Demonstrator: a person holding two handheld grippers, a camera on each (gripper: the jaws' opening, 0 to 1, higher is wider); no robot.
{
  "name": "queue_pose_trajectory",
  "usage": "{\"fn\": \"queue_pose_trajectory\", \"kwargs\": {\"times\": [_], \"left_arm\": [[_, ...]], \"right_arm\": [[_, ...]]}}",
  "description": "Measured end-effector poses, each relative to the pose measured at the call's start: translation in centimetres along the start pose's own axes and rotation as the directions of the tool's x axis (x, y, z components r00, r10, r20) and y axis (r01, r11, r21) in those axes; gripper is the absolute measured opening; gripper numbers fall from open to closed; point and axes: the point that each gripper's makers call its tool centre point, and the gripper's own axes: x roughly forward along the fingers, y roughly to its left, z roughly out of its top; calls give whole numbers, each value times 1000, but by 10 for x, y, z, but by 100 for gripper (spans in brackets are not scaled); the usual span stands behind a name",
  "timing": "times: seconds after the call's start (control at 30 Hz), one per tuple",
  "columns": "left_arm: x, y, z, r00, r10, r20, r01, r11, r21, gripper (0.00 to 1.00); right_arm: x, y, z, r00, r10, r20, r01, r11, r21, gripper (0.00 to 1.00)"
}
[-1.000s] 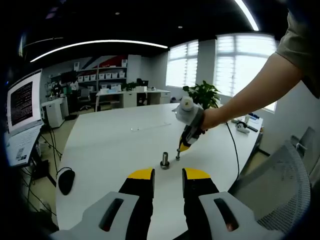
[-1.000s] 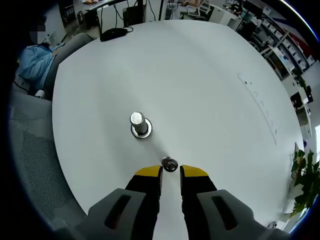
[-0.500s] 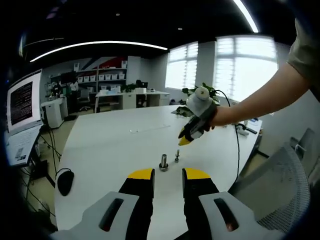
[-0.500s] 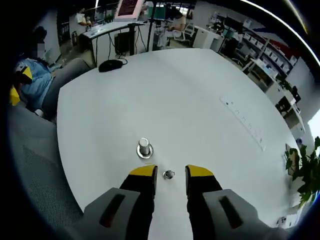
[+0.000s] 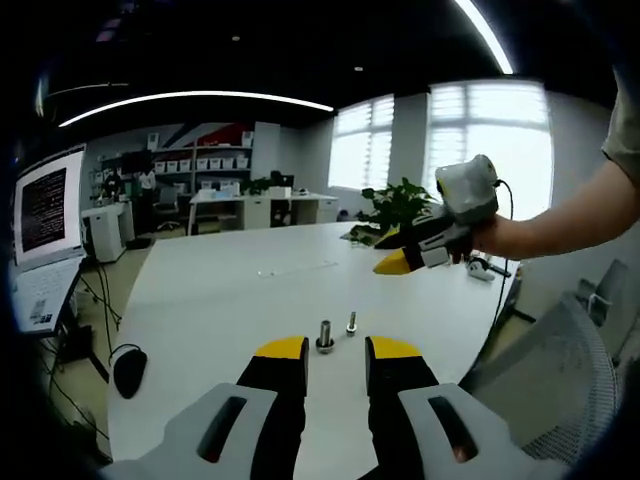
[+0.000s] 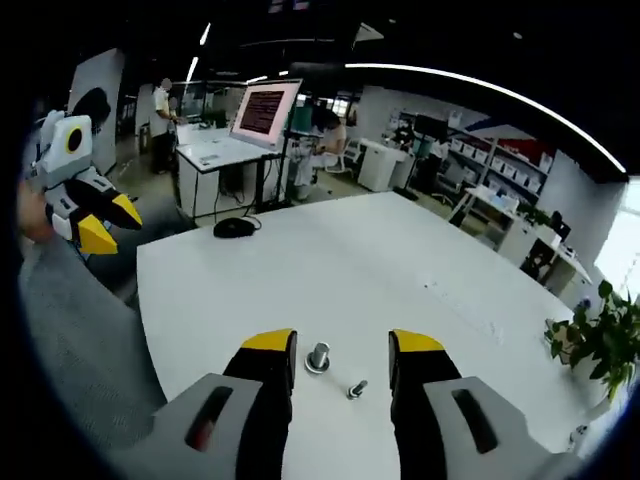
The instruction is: Place the washer onto the threaded stud by aligning its center hole with the stud, sliding it down to the base, and recovering from edge contact or off-axis alignment until the washer reaches the visible bottom stop.
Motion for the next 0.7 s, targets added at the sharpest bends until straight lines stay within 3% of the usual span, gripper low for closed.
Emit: {"fn": "queue_pose_trajectory", "kwargs": {"times": [0.1, 0.13, 0.17, 0.27, 0.4, 0.5, 0.7], "left_arm": [[0, -1, 0, 1000, -3, 0, 3, 1000, 5, 20], [0, -2, 0, 1000, -5, 0, 5, 1000, 8, 20], [0, -2, 0, 1000, -5, 0, 5, 1000, 8, 21], [-1, 0, -1, 1000, 0, -2, 0, 1000, 3, 21], [-1, 1, 2, 1000, 3, 7, -3, 1000, -3, 21], [-3, 1, 4, 1000, 7, 17, -7, 1000, -1, 21], [-4, 5, 9, 999, 16, 40, -16, 1000, -15, 21]], "right_arm": [[-19, 3, 3, 998, -38, 42, 37, 999, 20, 37], [-27, 8, 8, 994, -47, 94, 42, 998, 55, 38], [-32, 10, 8, 993, -50, 108, 43, 997, 65, 38], [-48, 16, -10, 993, -75, 88, 68, 995, 78, 38], [-70, 15, -33, 991, -116, 66, 103, 979, 175, 38], [-81, 13, -39, 989, -128, 80, 109, 971, 211, 38], [-101, 0, -52, 970, -210, 127, 151, 919, 363, 39]]}}
